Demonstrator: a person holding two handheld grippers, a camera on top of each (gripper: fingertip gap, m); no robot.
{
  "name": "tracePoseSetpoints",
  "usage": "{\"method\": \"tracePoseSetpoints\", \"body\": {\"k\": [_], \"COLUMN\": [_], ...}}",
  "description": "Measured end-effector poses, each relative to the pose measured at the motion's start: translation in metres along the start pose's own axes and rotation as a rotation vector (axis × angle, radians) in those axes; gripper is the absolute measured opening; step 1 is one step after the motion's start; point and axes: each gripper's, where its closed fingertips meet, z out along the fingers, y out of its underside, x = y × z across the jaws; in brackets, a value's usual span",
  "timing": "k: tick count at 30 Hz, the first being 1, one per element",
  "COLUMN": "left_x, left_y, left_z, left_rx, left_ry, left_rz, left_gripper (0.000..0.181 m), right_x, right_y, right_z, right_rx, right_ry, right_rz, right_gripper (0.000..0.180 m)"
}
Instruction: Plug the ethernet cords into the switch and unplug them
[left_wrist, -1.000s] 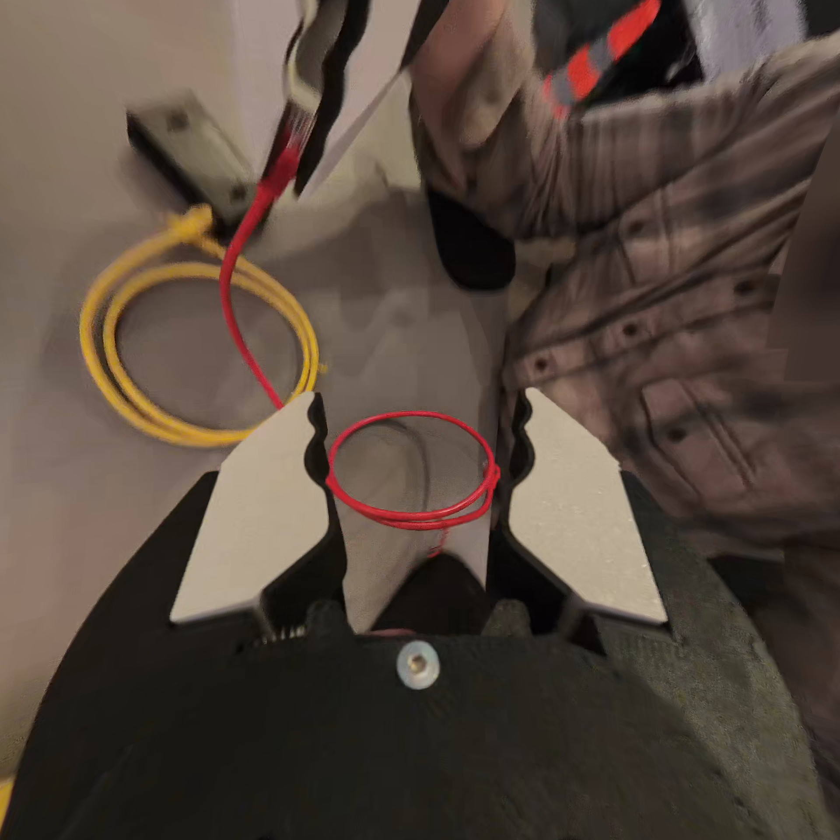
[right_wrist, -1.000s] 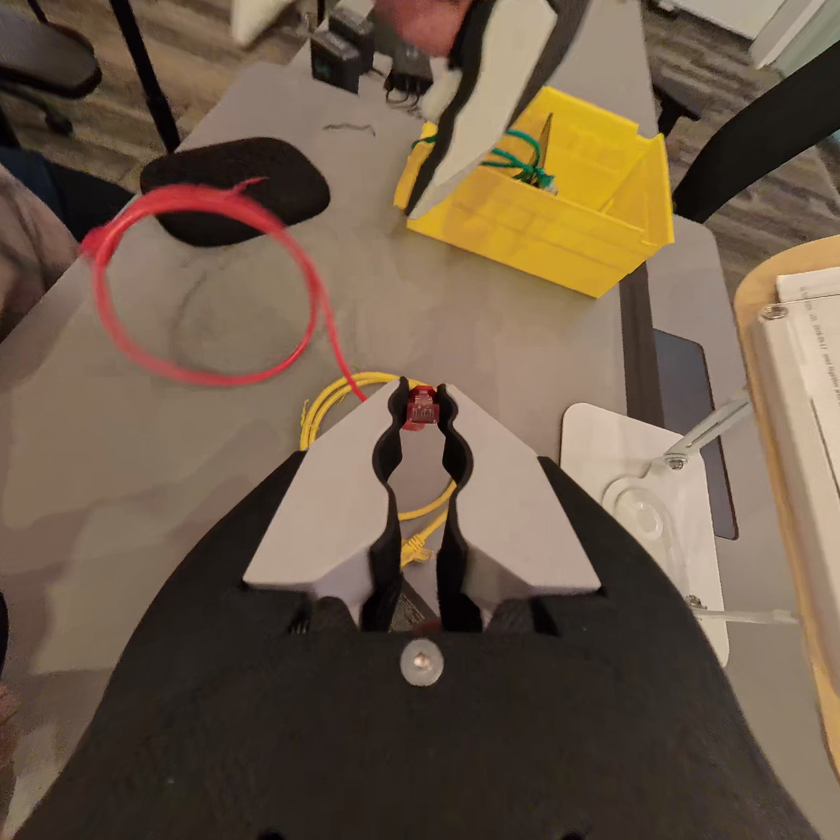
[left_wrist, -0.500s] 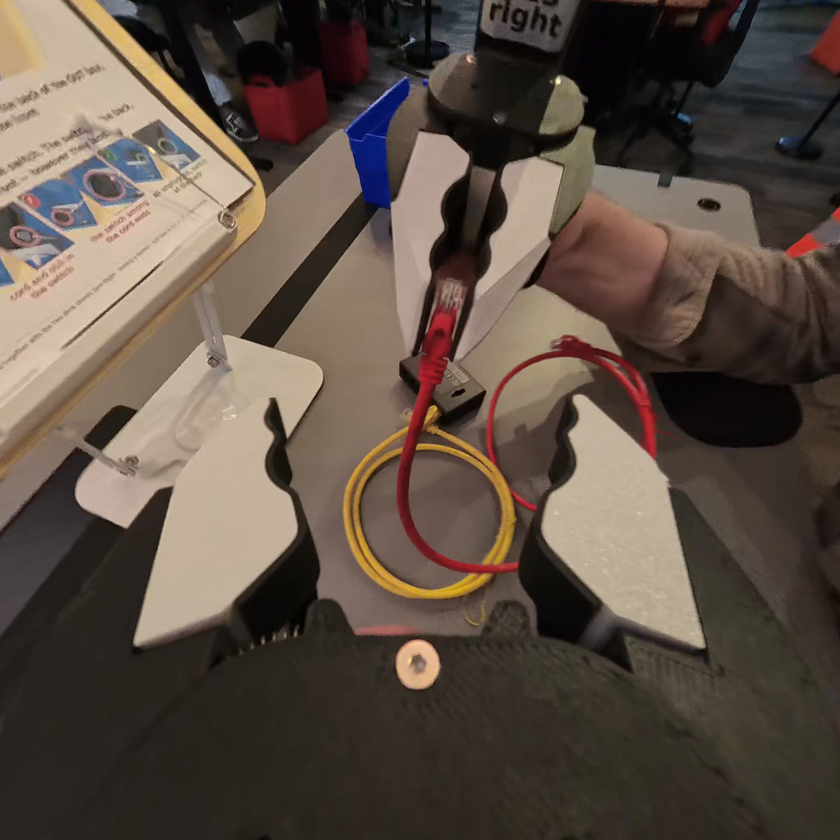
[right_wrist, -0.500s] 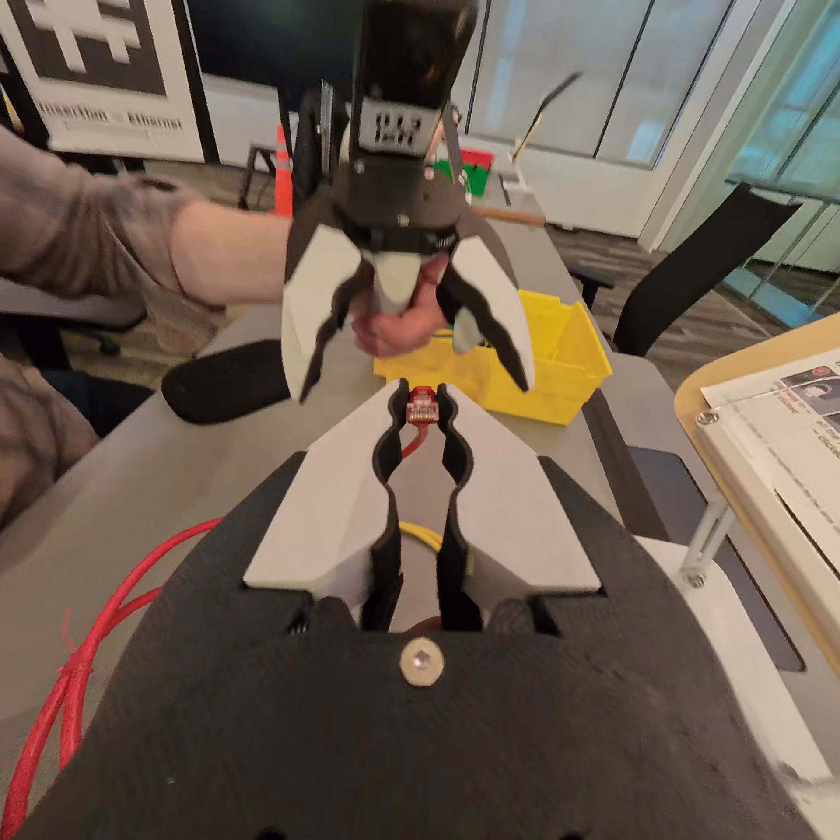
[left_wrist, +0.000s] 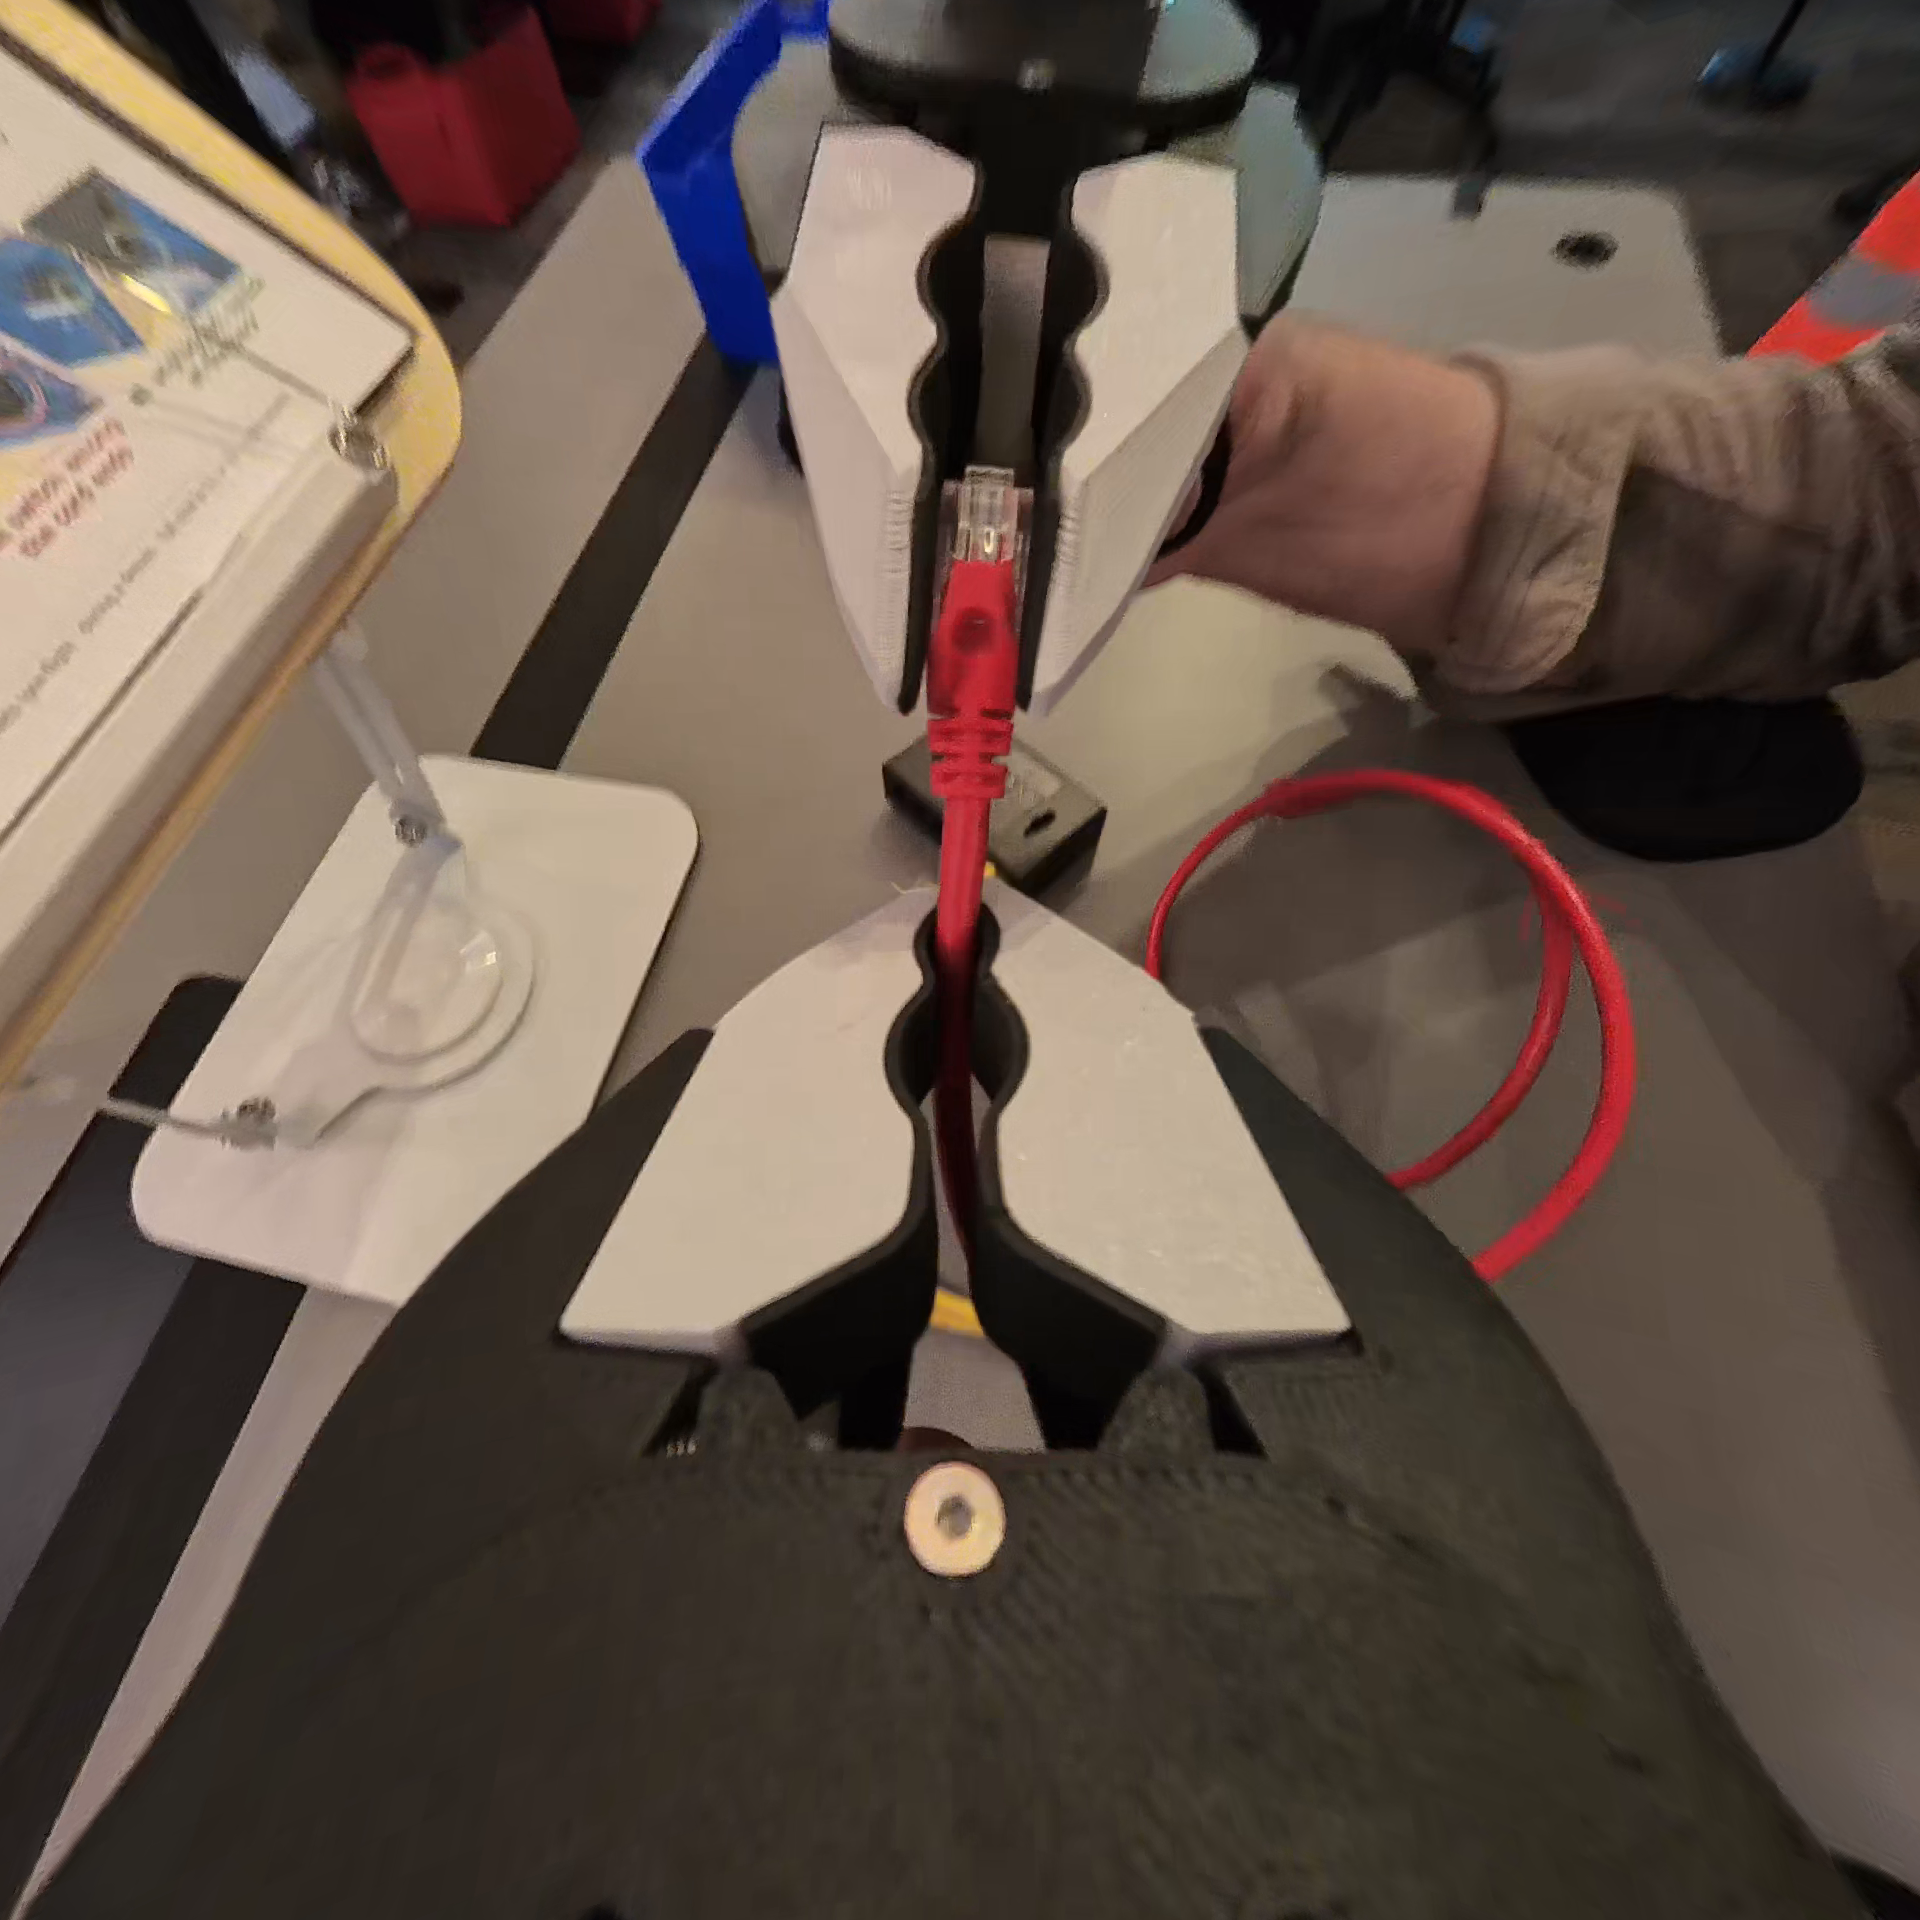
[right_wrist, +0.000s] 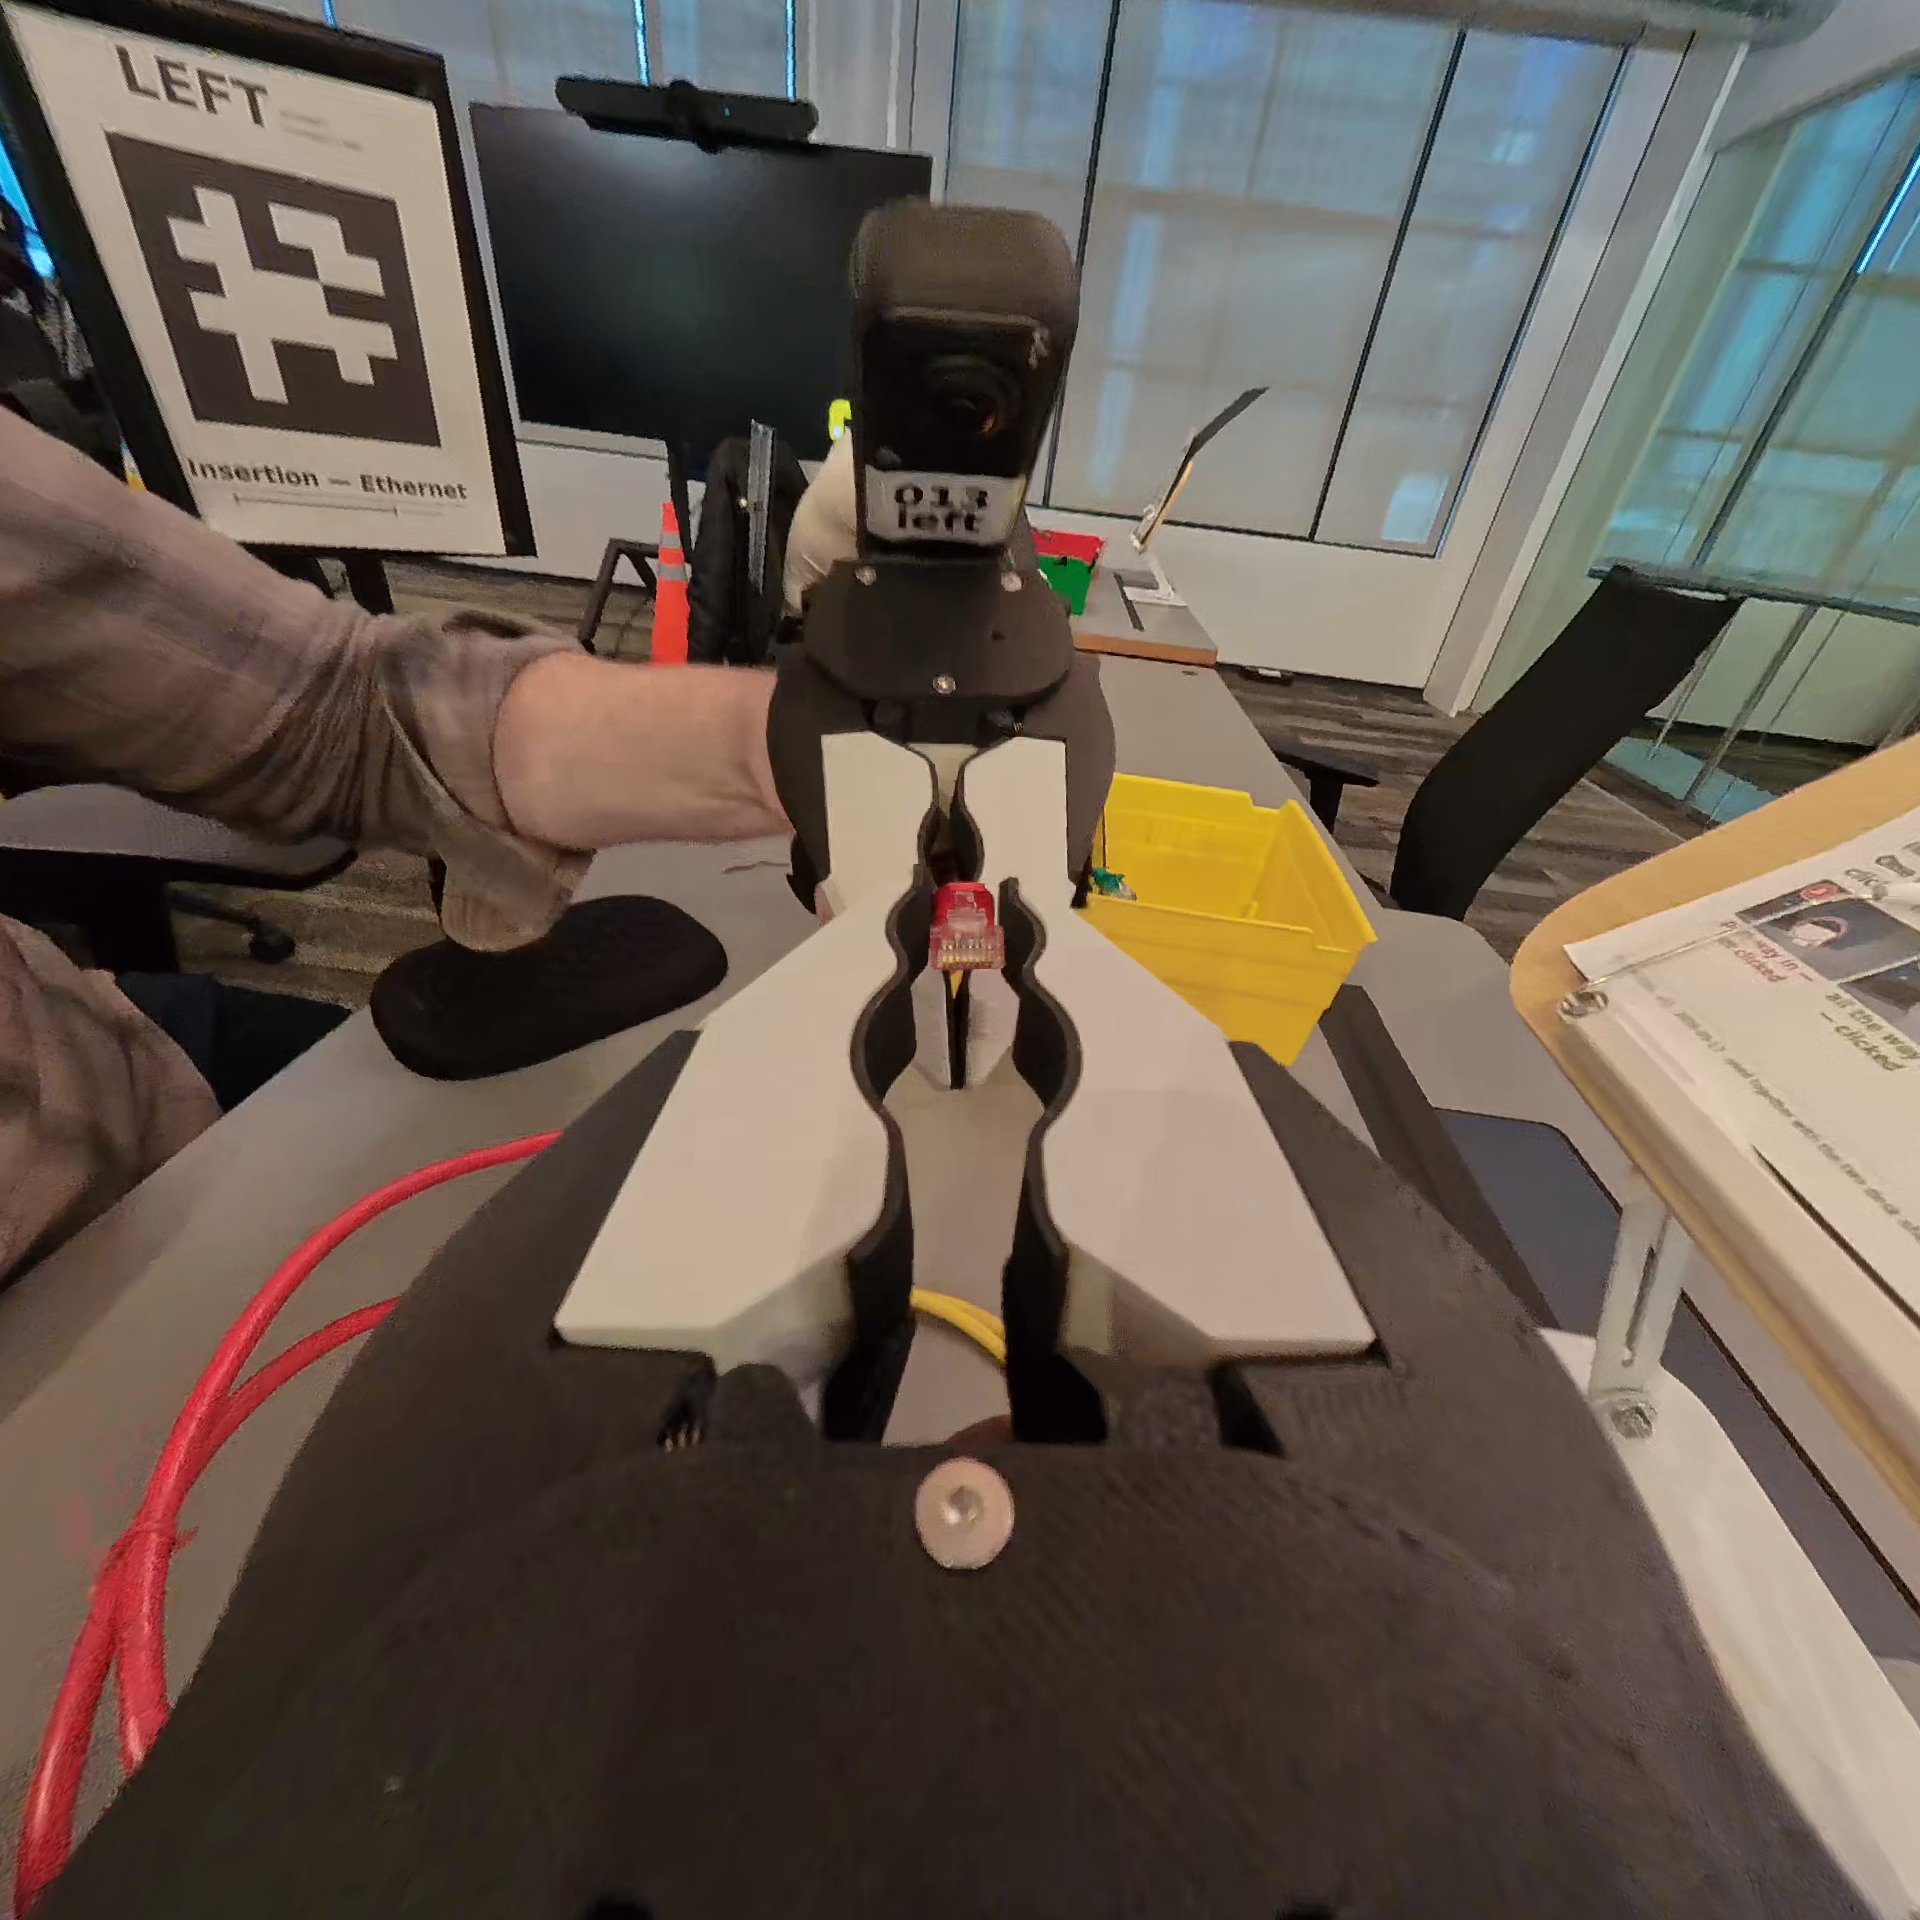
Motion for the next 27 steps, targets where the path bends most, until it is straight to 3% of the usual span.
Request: {"method": "tracePoseSetpoints", "body": {"k": [4,8,13,16,20,26,27], "left_x": [-0.007,-0.003,0.006,0.019,0.031,0.028,0.025], "left_y": [0.008,0.012,0.018,0.013,0.010,0.000,-0.001], "left_z": [-0.006,-0.017,-0.023,-0.024,-0.024,-0.025,-0.026], "left_rx": [-0.151,-0.257,-0.410,-0.446,-0.483,-0.419,-0.404], "left_ry": [-0.037,0.020,0.090,0.186,0.269,0.261,0.244], "left_rz": [-0.075,-0.157,-0.187,-0.251,-0.295,-0.293,-0.276], "left_gripper": [0.000,0.000,0.000,0.000,0.000,0.000,0.014], "right_x": [0.014,0.021,0.018,0.013,0.019,0.023,0.022], "right_y": [0.014,0.027,0.006,0.004,0.012,0.018,0.019], "right_z": [-0.010,-0.021,-0.009,0.006,0.014,0.011,0.010], "right_rx": [-0.168,-0.471,-0.680,-0.726,-0.765,-0.736,-0.721], "right_ry": [0.116,0.262,0.437,0.468,0.509,0.498,0.486], "right_rz": [-0.121,-0.473,-0.925,-1.076,-1.143,-1.021,-0.977], "right_gripper": [0.030,0.042,0.062,0.052,0.022,0.013,0.012]}}
